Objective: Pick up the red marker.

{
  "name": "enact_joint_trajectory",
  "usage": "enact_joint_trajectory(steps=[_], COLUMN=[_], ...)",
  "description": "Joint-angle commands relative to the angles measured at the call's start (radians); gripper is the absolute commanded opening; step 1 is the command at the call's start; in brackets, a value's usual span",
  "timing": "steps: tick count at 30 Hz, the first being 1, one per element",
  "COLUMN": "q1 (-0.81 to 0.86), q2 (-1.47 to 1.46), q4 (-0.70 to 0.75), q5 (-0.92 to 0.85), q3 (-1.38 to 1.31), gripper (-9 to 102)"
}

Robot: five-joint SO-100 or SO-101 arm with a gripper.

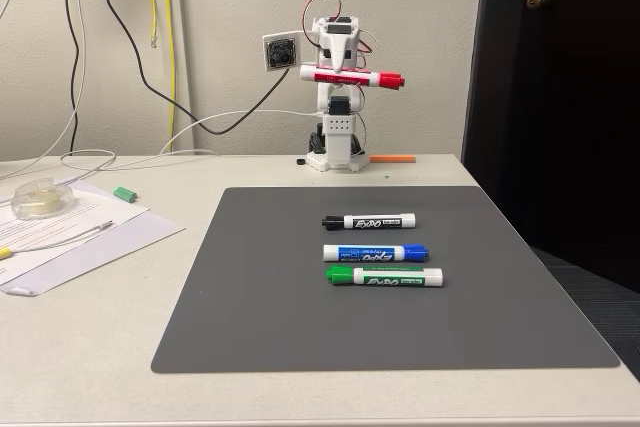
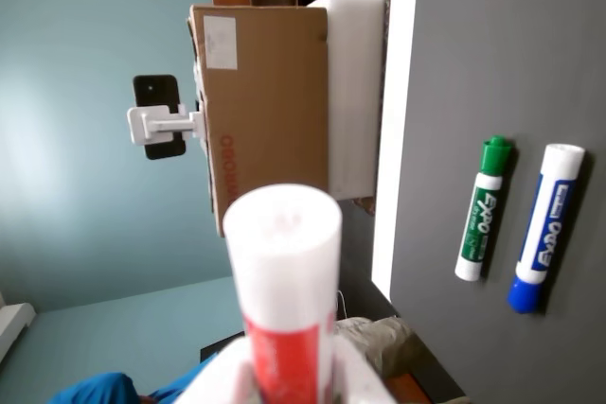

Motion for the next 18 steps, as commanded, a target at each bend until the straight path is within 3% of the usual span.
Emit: enact_joint_trajectory(steps=[1,18], q1=[0.005,0.002], q2=[0.009,0.014], q4=[0.000,0.005], q5=[0.005,0.017], q3=[-0.009,-0.009], gripper=[1,1])
